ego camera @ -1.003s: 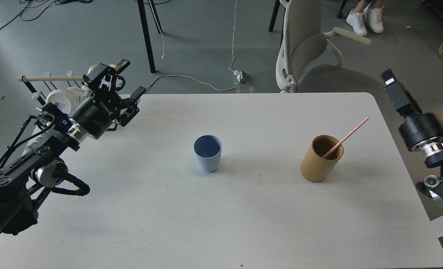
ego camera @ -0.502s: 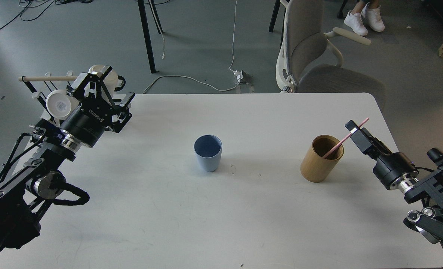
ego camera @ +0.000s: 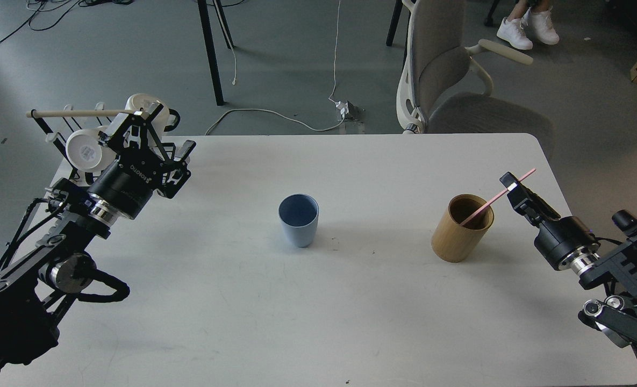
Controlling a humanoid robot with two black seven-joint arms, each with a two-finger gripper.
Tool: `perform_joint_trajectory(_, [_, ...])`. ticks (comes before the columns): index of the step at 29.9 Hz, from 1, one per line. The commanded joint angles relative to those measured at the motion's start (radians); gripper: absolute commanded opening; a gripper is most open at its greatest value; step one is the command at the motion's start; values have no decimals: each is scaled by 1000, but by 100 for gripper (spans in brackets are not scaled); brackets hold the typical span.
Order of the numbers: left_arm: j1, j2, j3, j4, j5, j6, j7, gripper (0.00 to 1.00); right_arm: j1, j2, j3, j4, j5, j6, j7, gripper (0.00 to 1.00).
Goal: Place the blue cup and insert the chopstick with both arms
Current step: 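Grasp the pink stick in the tan cup with the right gripper and lift, then carry the pink stick over the blue cup with the right gripper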
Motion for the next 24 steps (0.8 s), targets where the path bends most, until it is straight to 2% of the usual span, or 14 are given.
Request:
perform_joint_trajectory(1, [2,0,0,0,0,0,0,93,1,-17,21,28,4,0,0,0])
perform_joint_trajectory(10, [10,0,-2,8,0,0,0,93,0,-232,197,239,44,0,0,0])
perform_joint_trajectory(15, [19,0,1,25,-5,0,0,94,114,-255,241,305,61,0,0,0])
perform_joint_trajectory(17, [33,0,0,48,-5,0,0,94,219,-214,181,293,62,0,0,0])
perform_joint_trajectory(19, [42,0,0,61,-5,0,0,94,353,-124,59,246,62,0,0,0])
perform_joint_trajectory(22, [56,2,-2,74,-5,0,0,94,542,8,-167,99,64,0,0,0])
perform_joint_trajectory(24, [61,6,-2,77,-6,0,0,94,642,137,-300,11,62,0,0,0])
